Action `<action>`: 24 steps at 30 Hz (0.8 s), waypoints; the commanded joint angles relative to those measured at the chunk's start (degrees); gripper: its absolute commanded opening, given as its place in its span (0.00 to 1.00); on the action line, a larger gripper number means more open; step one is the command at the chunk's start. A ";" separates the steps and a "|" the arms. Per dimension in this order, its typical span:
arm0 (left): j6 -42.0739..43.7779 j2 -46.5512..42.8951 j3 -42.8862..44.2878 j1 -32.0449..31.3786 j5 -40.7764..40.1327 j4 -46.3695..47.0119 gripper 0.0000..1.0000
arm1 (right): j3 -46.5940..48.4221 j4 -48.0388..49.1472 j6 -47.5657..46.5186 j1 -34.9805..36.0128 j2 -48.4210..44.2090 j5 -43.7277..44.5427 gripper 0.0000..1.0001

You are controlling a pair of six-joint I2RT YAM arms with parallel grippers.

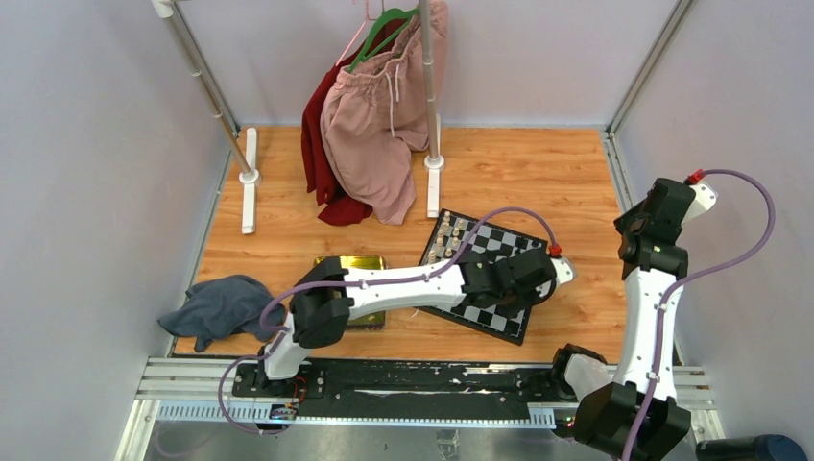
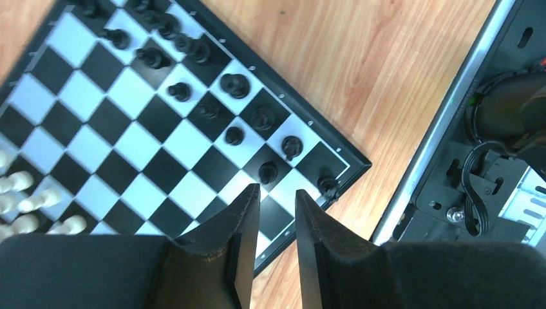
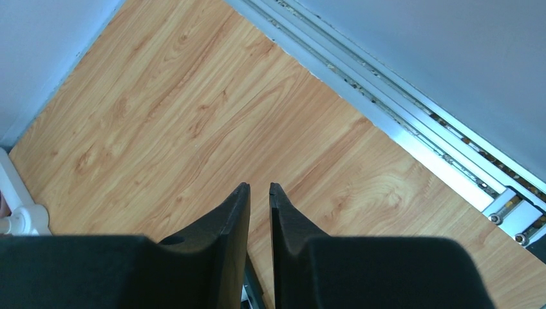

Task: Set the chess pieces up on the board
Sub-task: Place the chess piece on the chessboard, then adjust the chess piece on the chessboard.

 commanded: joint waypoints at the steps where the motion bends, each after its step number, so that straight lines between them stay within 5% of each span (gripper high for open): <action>1: -0.95 -7.51 -3.46 0.07 -6.65 -0.65 0.31 | 2.10 -3.06 -3.27 1.93 -0.05 -4.04 0.22; 13: -10.71 -18.79 -21.93 5.87 -6.31 5.48 0.24 | 2.50 -15.62 -10.84 12.61 -4.93 -5.17 0.18; 21: -14.96 -22.55 -29.08 6.73 -4.73 8.54 0.20 | 0.73 -25.99 -10.80 20.89 -13.54 -4.24 0.00; 24: -15.48 -23.03 -29.54 6.73 -5.05 8.44 0.19 | -0.02 -29.74 -10.38 23.11 -16.44 -6.43 0.00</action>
